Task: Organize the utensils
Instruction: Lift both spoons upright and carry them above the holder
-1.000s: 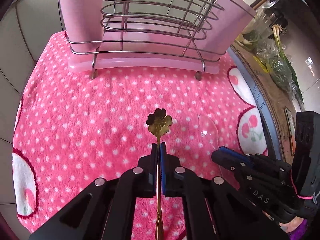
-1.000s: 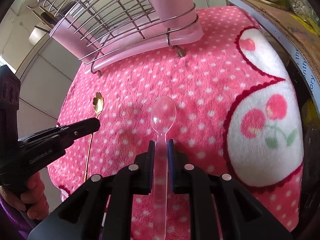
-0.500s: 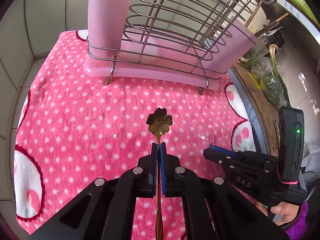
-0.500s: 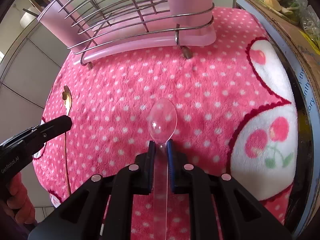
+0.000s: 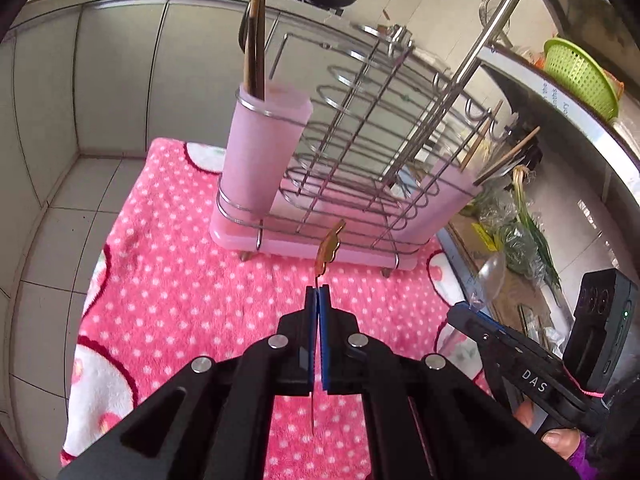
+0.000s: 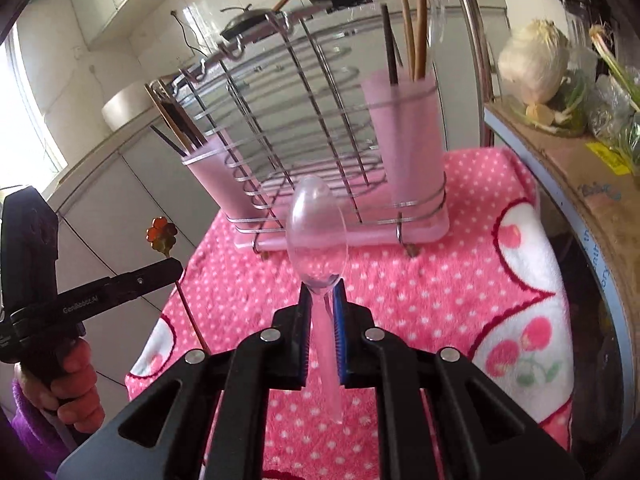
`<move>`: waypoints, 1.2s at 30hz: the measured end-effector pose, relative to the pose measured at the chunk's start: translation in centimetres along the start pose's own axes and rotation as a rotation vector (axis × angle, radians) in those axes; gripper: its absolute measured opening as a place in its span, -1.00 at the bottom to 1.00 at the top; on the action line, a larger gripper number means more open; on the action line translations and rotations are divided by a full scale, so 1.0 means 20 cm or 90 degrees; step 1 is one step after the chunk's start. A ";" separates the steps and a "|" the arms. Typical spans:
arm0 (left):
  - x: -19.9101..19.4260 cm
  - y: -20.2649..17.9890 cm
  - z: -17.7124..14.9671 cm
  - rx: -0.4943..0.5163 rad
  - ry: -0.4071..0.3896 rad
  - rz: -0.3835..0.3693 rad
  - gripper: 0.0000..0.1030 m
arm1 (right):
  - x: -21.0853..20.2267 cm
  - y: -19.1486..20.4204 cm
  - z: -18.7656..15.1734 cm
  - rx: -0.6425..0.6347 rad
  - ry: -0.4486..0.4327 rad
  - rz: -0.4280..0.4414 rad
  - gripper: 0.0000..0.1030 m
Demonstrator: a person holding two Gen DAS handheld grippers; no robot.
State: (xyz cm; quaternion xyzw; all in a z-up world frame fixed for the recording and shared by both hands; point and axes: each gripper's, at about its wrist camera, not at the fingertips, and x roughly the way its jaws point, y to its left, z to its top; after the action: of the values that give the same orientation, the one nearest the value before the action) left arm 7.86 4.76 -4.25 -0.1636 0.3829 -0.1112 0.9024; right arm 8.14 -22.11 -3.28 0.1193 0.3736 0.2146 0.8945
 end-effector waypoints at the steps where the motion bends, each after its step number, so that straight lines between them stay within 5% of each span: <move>1: -0.03 0.00 0.02 0.000 -0.017 -0.002 -0.98 | -0.02 0.01 0.03 -0.006 -0.014 -0.001 -0.94; 12: -0.26 -0.06 0.26 -0.005 -0.122 -0.024 -0.98 | -0.21 0.10 0.30 -0.027 -0.097 0.022 -0.94; 24: -0.55 -0.13 0.60 0.001 -0.254 -0.029 -0.98 | -0.49 0.18 0.74 -0.087 -0.257 -0.041 -0.94; 36: -0.48 -0.17 0.76 0.022 -0.301 0.025 -0.98 | -0.26 0.14 0.85 -0.132 -0.243 -0.121 -0.94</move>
State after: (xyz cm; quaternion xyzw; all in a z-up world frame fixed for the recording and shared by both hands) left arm 12.24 8.01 13.22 -0.1620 0.1624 -0.0586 0.9716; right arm 16.18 -23.07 12.76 0.0299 0.1831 0.1401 0.9726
